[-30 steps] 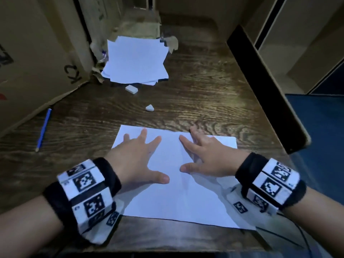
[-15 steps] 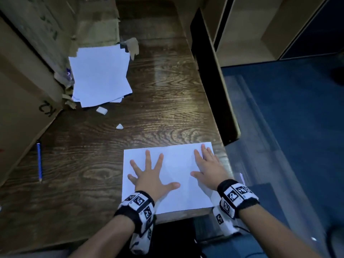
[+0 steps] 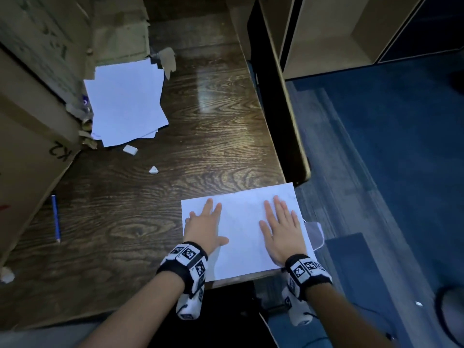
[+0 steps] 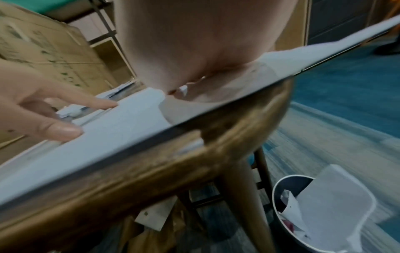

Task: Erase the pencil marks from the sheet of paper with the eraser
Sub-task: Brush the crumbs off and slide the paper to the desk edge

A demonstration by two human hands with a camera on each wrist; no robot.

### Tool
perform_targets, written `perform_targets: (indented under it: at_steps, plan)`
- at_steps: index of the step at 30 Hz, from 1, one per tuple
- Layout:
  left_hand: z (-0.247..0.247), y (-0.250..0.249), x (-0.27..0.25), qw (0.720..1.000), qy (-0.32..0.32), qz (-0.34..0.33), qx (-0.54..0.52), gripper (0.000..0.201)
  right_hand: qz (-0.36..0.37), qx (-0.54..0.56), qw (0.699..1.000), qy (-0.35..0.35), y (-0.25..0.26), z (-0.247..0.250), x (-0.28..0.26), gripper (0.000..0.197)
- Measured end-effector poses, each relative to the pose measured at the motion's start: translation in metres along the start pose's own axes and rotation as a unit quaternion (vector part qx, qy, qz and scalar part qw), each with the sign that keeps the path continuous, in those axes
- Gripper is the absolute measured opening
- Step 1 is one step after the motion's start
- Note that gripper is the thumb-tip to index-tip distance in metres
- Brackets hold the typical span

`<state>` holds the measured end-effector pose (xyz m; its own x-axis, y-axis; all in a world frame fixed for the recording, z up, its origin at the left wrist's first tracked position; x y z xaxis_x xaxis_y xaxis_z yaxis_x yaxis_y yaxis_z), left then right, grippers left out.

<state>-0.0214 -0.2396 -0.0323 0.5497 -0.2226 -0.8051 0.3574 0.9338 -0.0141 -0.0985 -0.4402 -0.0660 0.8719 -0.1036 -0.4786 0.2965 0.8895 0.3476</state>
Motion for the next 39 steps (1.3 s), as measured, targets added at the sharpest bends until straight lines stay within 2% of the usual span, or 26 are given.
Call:
perform_targets:
  at_steps: [2, 4, 5, 7, 9, 10, 12, 14, 17, 19, 21, 23, 25, 27, 29, 31, 33, 36, 38, 39]
  plan:
    - [0.01, 0.002, -0.002, 0.999, -0.029, 0.002, 0.034, 0.108, -0.092, 0.056, 0.993, -0.039, -0.021, 0.007, -0.007, 0.06]
    - [0.018, 0.002, -0.002, 0.998, -0.042, -0.01, 0.046, 0.114, -0.142, 0.114, 0.98, -0.075, -0.017, 0.011, -0.009, 0.061]
    - [0.02, 0.002, 0.0, 0.998, -0.045, -0.016, 0.052, 0.116, -0.129, 0.111, 0.982, -0.088, -0.002, 0.012, -0.006, 0.063]
    - [0.02, 0.003, 0.0, 0.997, -0.038, -0.022, 0.064, 0.118, -0.037, 0.064, 0.994, -0.083, 0.046, 0.004, 0.003, 0.063]
    - [0.022, 0.0, 0.002, 0.995, -0.042, -0.031, 0.089, 0.115, 0.075, 0.012, 0.996, -0.037, 0.094, -0.012, 0.012, 0.059]
    - [0.023, -0.001, 0.003, 0.994, -0.042, -0.035, 0.098, 0.112, 0.108, -0.003, 0.994, -0.008, 0.107, -0.019, 0.016, 0.059]
    - [0.027, 0.001, 0.007, 0.992, -0.029, -0.047, 0.111, 0.108, 0.122, -0.027, 0.992, 0.015, 0.102, -0.026, 0.027, 0.058]
    - [0.029, 0.003, 0.006, 0.99, -0.01, -0.052, 0.134, 0.108, 0.084, -0.051, 0.995, -0.012, 0.07, -0.02, 0.032, 0.057]
    - [0.028, 0.005, 0.007, 0.987, 0.004, -0.06, 0.151, 0.108, -0.056, 0.016, 0.997, -0.055, -0.015, 0.008, 0.014, 0.054]
    - [0.025, 0.007, 0.006, 0.988, 0.017, -0.064, 0.141, 0.105, -0.147, 0.072, 0.983, -0.084, -0.062, 0.02, -0.012, 0.056]
    - [0.021, 0.01, 0.004, 0.988, 0.047, -0.064, 0.13, 0.104, -0.182, 0.087, 0.974, -0.104, -0.068, 0.024, -0.027, 0.061]
    - [0.022, 0.011, 0.006, 0.987, 0.06, -0.077, 0.129, 0.103, -0.109, 0.062, 0.988, -0.095, -0.03, 0.018, -0.017, 0.062]
    - [0.026, 0.012, 0.008, 0.987, 0.064, -0.087, 0.118, 0.101, 0.023, 0.03, 0.997, -0.062, 0.029, 0.0, 0.004, 0.059]
    - [0.027, 0.016, 0.01, 0.988, 0.074, -0.084, 0.108, 0.101, 0.123, -0.005, 0.992, -0.023, 0.077, -0.02, 0.019, 0.057]
    - [0.026, 0.019, 0.009, 0.987, 0.082, -0.091, 0.102, 0.103, 0.136, -0.031, 0.99, -0.023, 0.084, -0.023, 0.026, 0.055]
    - [0.022, 0.024, 0.011, 0.987, 0.093, -0.096, 0.085, 0.104, 0.085, -0.021, 0.995, -0.045, 0.057, -0.012, 0.032, 0.055]
    - [0.017, 0.026, 0.011, 0.988, 0.101, -0.096, 0.069, 0.106, 0.001, -0.003, 0.998, -0.069, 0.01, 0.003, 0.029, 0.057]
    - [0.015, 0.026, 0.012, 0.989, 0.097, -0.097, 0.061, 0.106, -0.12, 0.074, 0.982, -0.125, -0.053, 0.026, 0.016, 0.061]
    - [0.016, 0.026, 0.012, 0.989, 0.1, -0.094, 0.053, 0.106, -0.164, 0.111, 0.969, -0.147, -0.06, 0.036, 0.017, 0.062]
    - [0.017, 0.025, 0.013, 0.989, 0.099, -0.095, 0.052, 0.105, -0.153, 0.102, 0.972, -0.15, -0.047, 0.037, 0.022, 0.062]
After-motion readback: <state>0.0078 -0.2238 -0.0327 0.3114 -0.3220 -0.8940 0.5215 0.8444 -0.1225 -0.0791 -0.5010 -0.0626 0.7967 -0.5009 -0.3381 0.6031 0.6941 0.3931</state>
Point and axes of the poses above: each hand's wrist, its own x-axis towards the middle knuckle, its own z-axis out of the back of the hand, y = z × x, the point moved 8 cm from there along x, towards the middle knuckle, and after that the axes turned 13 degrees about y, right-handed, at the moved point
